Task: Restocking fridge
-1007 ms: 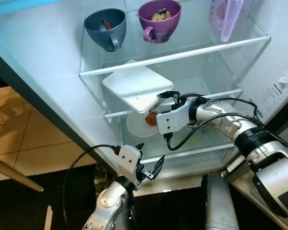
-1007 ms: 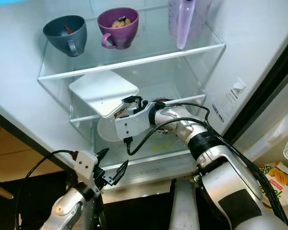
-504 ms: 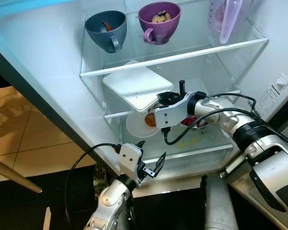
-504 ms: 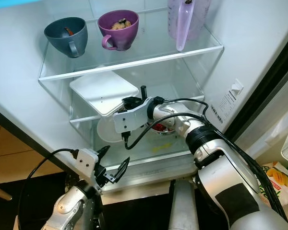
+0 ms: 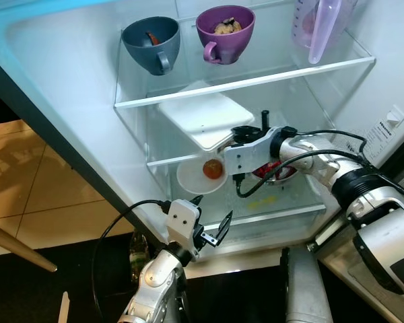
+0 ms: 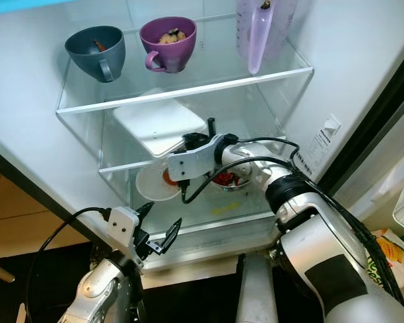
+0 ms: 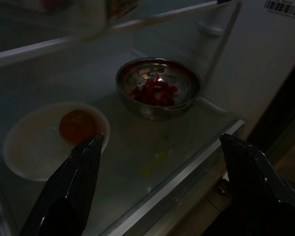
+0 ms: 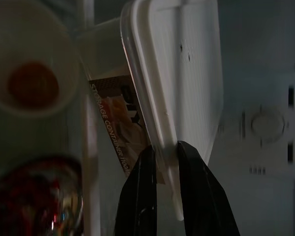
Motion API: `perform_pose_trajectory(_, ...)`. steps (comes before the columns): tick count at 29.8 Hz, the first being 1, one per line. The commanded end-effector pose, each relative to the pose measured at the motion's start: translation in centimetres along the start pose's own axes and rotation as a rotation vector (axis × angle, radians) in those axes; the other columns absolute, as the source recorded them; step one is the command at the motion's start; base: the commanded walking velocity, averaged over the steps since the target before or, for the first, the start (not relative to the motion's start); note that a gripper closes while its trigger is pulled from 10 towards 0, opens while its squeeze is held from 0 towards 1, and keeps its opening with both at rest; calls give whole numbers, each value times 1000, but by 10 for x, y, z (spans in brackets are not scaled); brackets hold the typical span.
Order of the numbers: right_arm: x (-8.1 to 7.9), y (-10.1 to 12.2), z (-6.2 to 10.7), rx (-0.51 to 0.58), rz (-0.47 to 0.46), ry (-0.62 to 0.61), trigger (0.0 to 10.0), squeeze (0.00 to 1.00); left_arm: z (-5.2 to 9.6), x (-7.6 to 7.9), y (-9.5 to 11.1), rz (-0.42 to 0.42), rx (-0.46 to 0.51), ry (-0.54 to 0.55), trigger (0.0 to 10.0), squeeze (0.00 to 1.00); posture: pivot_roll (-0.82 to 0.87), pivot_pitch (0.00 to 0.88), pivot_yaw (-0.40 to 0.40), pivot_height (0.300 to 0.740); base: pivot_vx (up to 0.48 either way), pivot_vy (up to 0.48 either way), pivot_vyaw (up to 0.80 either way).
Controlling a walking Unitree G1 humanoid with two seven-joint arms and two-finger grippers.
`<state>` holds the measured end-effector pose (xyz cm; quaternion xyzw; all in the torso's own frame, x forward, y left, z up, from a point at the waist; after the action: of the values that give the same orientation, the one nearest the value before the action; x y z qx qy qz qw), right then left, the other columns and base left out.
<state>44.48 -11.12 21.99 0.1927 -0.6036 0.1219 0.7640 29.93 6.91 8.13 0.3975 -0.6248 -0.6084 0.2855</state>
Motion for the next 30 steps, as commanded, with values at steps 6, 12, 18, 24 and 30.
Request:
perform_pose_trajectory(6, -9, -40, 13, -163, -28, 37, 0, 0, -3, 6, -4, 12, -4, -6, 10000, 0, -80, 208, 95, 530, 0, 0, 0)
perform_pose_trajectory(12, -4, -68, 25, -295, -186, -11, 0, 0, -5, 8, -3, 17, 3, -9, 10000, 0, -89, 206, 93, 530, 0, 0, 0)
perform_pose_trajectory(18, -7, -80, 30, -378, -251, -49, 0, 0, -6, 9, -2, 19, 9, -10, 10000, 0, -82, 204, 87, 530, 0, 0, 0)
perform_pose_trajectory(24, -9, -78, 28, -408, -297, -74, 0, 0, -7, 6, -2, 14, 12, -1, 10000, 0, -73, 195, 80, 530, 0, 0, 0)
perform_pose_trajectory(30, -11, -78, 28, -438, -307, -78, 0, 0, -8, 5, 0, 11, 18, 3, 10000, 0, -68, 187, 79, 530, 0, 0, 0)
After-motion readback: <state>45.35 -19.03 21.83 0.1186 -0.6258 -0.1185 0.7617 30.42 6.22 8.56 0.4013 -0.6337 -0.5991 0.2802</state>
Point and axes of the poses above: a point about 5 cm out from each wrist's last joint towards the gripper, its own z axis pointing back from the gripper into the wrist, its own y axis along the axis of the wrist's last joint, x = y × z, the point moved 4 cm from there along -z, pointing out of the wrist towards the gripper, and after that the axes turned 7 degrees about -z, right-handed, at the moved point
